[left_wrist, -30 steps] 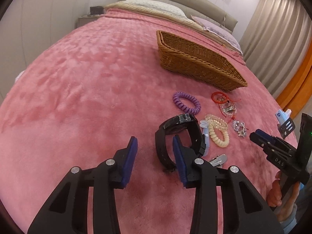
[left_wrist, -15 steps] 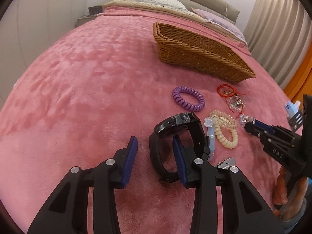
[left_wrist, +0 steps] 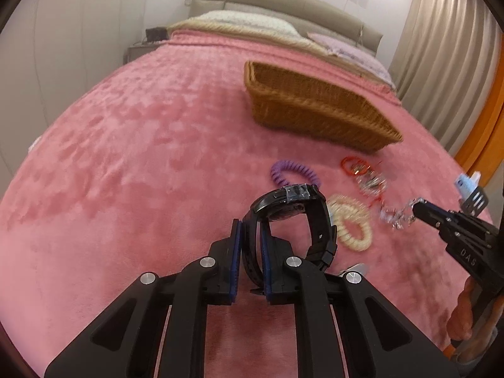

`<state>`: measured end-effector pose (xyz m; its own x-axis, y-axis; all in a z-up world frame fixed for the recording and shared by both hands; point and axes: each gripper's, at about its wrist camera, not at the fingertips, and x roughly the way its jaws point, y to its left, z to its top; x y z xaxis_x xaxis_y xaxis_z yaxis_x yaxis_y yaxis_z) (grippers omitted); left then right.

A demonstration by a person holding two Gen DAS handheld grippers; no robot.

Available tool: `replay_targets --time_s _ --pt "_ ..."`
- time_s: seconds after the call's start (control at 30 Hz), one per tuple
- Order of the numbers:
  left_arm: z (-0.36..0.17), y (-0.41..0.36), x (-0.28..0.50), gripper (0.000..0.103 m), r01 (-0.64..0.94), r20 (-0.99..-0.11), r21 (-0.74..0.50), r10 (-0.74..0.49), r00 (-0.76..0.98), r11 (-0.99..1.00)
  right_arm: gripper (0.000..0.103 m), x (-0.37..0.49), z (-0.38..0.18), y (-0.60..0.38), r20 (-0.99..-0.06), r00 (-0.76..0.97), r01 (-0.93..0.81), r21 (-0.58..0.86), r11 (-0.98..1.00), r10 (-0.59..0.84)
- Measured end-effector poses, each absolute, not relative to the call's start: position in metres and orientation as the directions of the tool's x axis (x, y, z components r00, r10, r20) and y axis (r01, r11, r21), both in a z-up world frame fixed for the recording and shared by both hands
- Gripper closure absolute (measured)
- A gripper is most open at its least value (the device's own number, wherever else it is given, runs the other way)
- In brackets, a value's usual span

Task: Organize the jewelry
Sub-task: 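Grasp the black watch with the left tool while the right tool grasps the crystal ornament, then carry the watch and crystal ornament into the wicker basket and open both tools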

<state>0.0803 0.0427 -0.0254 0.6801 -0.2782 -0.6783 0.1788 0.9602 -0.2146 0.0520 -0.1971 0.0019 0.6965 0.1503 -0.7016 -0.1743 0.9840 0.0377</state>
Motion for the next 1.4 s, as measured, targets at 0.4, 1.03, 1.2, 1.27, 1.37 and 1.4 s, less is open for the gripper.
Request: replay_targets --time_s 0.4,1.03,1.2,1.27,1.37,1.4 --pt "0.039 0.017 0.098 0.094 0.244 -0.573 -0.213 -0.323 0.753 0.946 0.096 0.061 0.075 -0.213 -0.577 0.797 -0.167 0.070 0.983 0.177" --pt "0.039 -0.053 0.274 0.094 0.252 -0.595 -0.213 -0.330 0.733 0.944 0.096 0.250 0.047 -0.244 -0.646 0.742 -0.082 0.179 0.980 0.180" --pt "0.019 -0.063 0.294 0.094 0.245 -0.629 -0.196 -0.313 0.711 0.950 0.096 0.270 0.016 -0.248 -0.694 0.695 -0.060 0.203 0.977 0.187" --pt "0.013 -0.064 0.298 0.094 0.242 -0.643 -0.191 -0.308 0.702 0.951 0.096 0.273 0.009 -0.250 -0.708 0.679 -0.057 0.212 0.976 0.194" --pt "0.005 -0.066 0.301 0.094 0.237 -0.667 -0.193 -0.305 0.680 0.952 0.096 0.275 0.001 -0.251 -0.724 0.661 -0.054 0.216 0.975 0.197" --pt "0.002 -0.066 0.303 0.094 0.232 -0.676 -0.193 -0.300 0.673 0.953 0.096 0.275 0.000 -0.250 -0.728 0.656 -0.055 0.217 0.975 0.199"
